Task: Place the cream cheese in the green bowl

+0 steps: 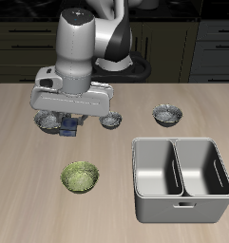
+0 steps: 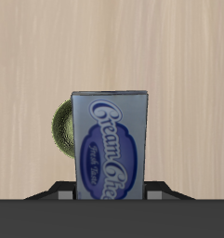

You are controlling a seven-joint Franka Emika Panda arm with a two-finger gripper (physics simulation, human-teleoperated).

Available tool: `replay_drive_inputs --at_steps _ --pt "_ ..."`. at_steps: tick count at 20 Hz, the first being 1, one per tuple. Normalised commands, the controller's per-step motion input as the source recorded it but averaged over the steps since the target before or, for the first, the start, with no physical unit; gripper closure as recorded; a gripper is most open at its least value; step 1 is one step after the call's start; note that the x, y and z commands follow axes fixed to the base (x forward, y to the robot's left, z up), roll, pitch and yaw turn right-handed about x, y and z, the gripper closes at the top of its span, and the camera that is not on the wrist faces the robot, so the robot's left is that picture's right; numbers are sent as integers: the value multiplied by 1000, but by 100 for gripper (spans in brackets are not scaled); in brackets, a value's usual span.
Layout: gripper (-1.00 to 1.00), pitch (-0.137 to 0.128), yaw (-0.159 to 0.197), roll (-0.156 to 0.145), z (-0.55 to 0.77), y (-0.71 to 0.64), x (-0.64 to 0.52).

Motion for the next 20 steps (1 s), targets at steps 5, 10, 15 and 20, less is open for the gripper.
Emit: replay_drive_inputs --at_steps 5,10,15,20 --pt "100 6 -9 -11 -107 94 203" --pt "100 15 -14 -4 -217 82 178" --pt "100 43 6 -12 -329 74 133" --pt "100 33 9 -13 -257 22 106"
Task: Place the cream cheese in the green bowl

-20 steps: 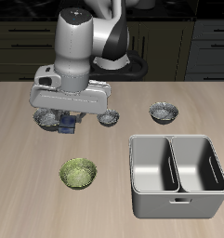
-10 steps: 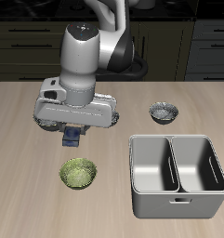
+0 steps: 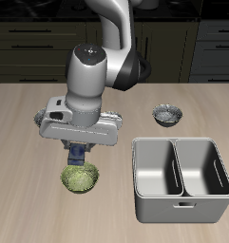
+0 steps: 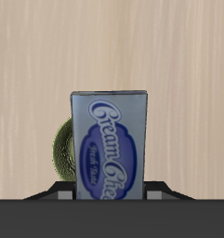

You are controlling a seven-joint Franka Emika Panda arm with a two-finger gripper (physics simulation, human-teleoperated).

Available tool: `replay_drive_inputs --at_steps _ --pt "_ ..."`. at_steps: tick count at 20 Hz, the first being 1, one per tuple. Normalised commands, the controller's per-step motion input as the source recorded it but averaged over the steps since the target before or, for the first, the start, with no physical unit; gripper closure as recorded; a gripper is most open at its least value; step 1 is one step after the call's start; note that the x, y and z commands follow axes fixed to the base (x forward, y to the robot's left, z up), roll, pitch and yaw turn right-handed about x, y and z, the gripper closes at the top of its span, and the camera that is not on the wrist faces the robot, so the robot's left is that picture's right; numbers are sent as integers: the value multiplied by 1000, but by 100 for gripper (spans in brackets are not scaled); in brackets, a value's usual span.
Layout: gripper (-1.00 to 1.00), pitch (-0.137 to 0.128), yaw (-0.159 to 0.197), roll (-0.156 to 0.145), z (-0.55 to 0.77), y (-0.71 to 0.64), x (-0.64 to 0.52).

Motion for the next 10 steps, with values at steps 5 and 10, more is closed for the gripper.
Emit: replay_drive_inputs --at_steps 5,10 --pt "100 35 9 -22 -239 -71 59" --pt "100 41 -2 -31 -163 -71 6"
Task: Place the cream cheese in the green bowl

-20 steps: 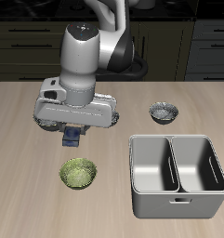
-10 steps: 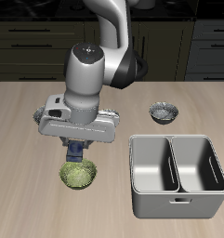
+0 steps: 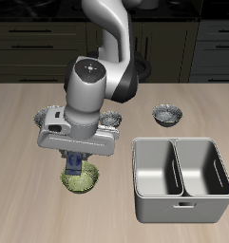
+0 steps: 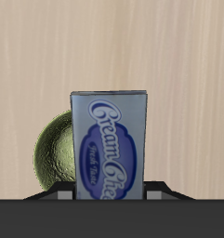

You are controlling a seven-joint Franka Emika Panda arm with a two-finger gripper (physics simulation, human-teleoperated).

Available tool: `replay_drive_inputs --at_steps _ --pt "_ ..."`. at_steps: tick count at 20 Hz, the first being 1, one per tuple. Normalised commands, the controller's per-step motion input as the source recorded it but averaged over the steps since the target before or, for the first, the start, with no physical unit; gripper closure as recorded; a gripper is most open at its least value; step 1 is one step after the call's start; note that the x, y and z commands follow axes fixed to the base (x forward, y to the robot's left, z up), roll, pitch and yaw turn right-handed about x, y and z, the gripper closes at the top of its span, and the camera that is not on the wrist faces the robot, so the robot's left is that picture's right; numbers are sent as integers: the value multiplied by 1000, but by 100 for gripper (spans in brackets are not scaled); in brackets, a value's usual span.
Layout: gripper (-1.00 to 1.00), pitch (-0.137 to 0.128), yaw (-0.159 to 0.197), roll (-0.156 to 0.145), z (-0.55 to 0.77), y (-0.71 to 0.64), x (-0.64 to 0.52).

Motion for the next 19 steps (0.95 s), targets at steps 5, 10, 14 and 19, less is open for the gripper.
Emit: replay_drive_inputs --at_steps 5,10,14,19 --pt "-100 34 3 -28 -130 -59 -3" --pt "-100 6 0 6 -47 -28 -26" --pt "-100 -10 2 3 59 -15 -30" --pt "-100 -13 3 4 71 -5 -36"
